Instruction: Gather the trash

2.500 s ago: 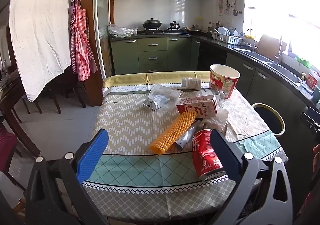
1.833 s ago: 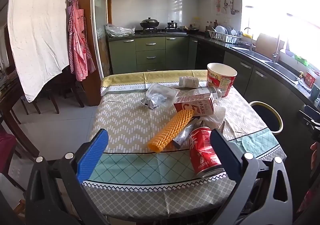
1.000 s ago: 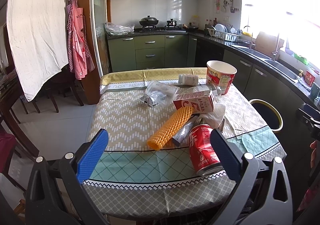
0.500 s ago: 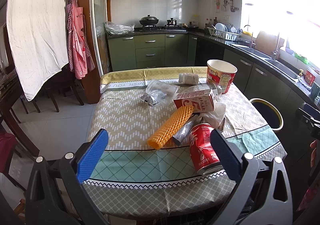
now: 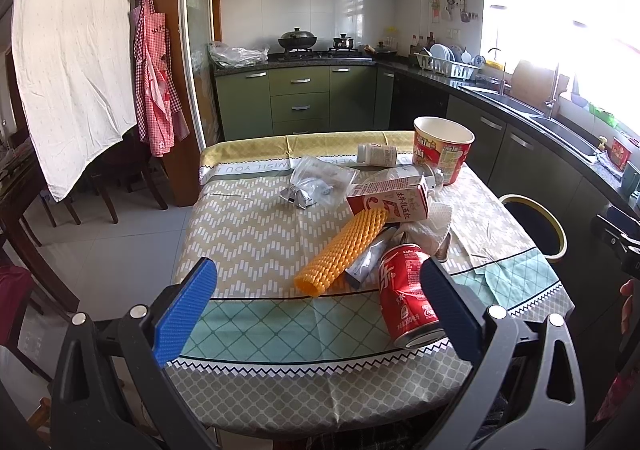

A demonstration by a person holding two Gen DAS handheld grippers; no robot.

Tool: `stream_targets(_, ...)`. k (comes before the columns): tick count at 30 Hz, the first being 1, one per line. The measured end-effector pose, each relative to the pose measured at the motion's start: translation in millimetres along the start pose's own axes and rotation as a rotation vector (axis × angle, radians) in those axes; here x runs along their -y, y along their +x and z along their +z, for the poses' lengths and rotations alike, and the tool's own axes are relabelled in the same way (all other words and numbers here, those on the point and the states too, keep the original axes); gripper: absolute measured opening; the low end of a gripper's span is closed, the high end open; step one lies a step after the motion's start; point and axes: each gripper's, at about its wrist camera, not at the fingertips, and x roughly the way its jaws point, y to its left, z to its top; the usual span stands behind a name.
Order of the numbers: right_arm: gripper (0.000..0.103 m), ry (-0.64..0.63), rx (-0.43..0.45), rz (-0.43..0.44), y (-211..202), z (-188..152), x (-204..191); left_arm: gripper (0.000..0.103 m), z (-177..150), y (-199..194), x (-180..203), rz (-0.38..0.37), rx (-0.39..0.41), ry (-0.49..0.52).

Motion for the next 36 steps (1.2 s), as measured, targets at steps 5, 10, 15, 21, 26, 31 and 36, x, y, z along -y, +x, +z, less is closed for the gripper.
stream_targets(5, 0.099, 0.0, -0.001, -0.001, 0, 0, 0, 0.097, -2, 0, 0, 0.0, 0.0, 0.0)
stream_targets(10, 0.099, 0.0, -0.002, 0.0, 0, 0, -1, 0.097, -3, 1, -1, 0.002, -0.003, -0.001)
stream_targets(15, 0.099, 0.001, -0.005, 0.001, 2, -1, -1, 0.097, -2, 1, -1, 0.001, -0.004, 0.0)
stream_targets(21, 0.099, 0.002, -0.014, -0.001, 4, -1, -1, 0.097, -3, 3, 0, 0.001, -0.013, 0.002)
stream_targets(26, 0.099, -0.017, -0.043, 0.006, 12, 4, 1, 0.097, 3, 9, -2, 0.003, -0.038, 0.009)
stream_targets(31, 0.099, -0.071, -0.105, 0.021, 29, 31, 4, 0.097, 25, 26, -5, -0.011, -0.093, 0.028)
stream_targets(36, 0.099, -0.104, -0.16, 0.039, 51, 88, 12, 0.097, 61, 51, -4, -0.06, -0.164, 0.055)
